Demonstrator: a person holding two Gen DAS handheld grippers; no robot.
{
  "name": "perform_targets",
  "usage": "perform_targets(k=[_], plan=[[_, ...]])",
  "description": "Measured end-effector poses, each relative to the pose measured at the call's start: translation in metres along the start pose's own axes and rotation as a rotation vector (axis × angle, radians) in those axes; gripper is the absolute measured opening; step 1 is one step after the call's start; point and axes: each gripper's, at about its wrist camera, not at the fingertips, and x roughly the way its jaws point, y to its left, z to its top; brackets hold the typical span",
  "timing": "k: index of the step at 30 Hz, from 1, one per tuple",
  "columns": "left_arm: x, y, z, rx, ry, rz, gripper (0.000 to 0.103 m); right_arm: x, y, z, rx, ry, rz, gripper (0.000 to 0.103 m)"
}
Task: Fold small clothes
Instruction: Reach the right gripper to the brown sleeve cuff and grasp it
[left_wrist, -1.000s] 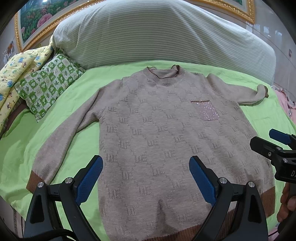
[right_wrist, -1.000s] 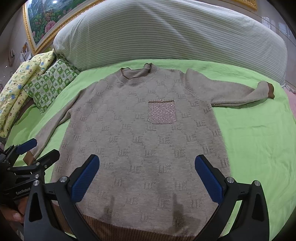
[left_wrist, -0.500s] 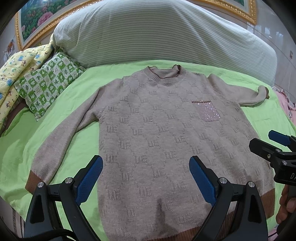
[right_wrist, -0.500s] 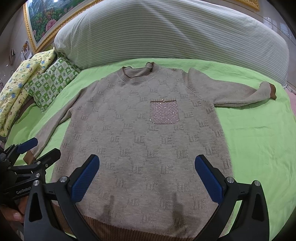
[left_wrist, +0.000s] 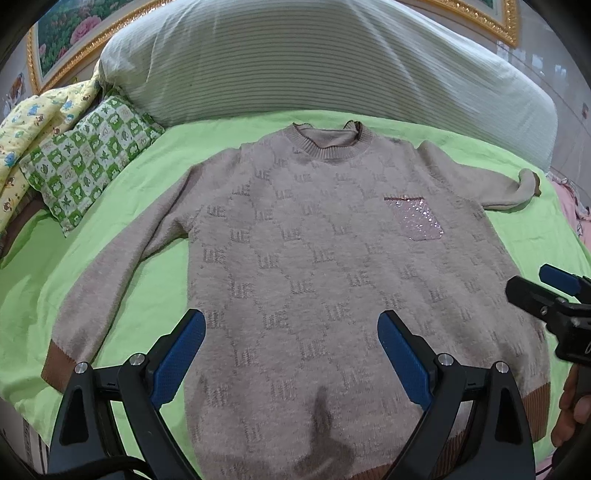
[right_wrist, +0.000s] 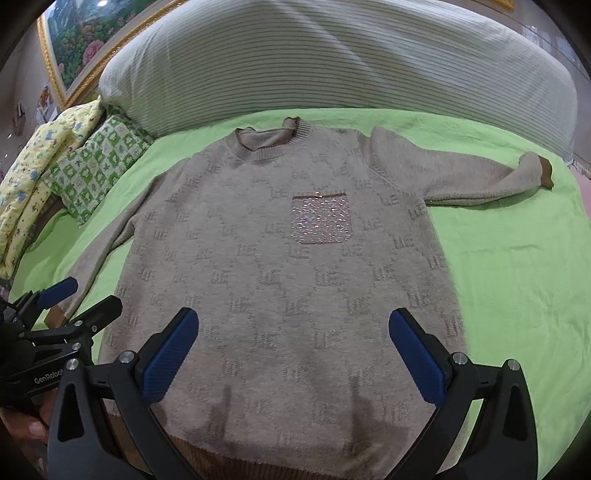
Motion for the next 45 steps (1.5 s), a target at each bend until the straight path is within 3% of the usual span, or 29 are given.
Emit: perform_targets(k=[11, 18, 28, 31, 35, 43, 45], plan=[[0.047, 0.010, 0.039, -0.048, 0.054, -0.013, 0.095, 0.015, -0.088, 0.027, 0.185, 0.001, -0.072, 0.103], [0.084, 0.009, 0.072, -0.057, 0.078, -0.005, 0.095, 0.023, -0.185, 0.054, 0.412, -0.036, -0.138, 0.103], [0.139, 0.003, 0.131, -0.077, 0.067, -0.005, 0.095, 0.024, -0.326, 0.097, 0.704, -0.159, -0.259, 0.102], [0.153, 0.001, 0.141, -0.084, 0.074, -0.001, 0.095, 0.030, -0.355, 0.105, 0.763, -0.180, -0.259, 0.096], [0.175, -0.001, 0.153, -0.091, 0.084, 0.009, 0.095, 0.049, -0.394, 0.115, 0.845, -0.190, -0.220, 0.077], [0.199, 0.011, 0.164, -0.143, 0.110, 0.018, 0.095, 0.082, -0.454, 0.116, 1.067, -0.252, -0.143, 0.071], [0.204, 0.012, 0.163, -0.147, 0.123, 0.016, 0.095, 0.087, -0.463, 0.116, 1.118, -0.273, -0.130, 0.064]])
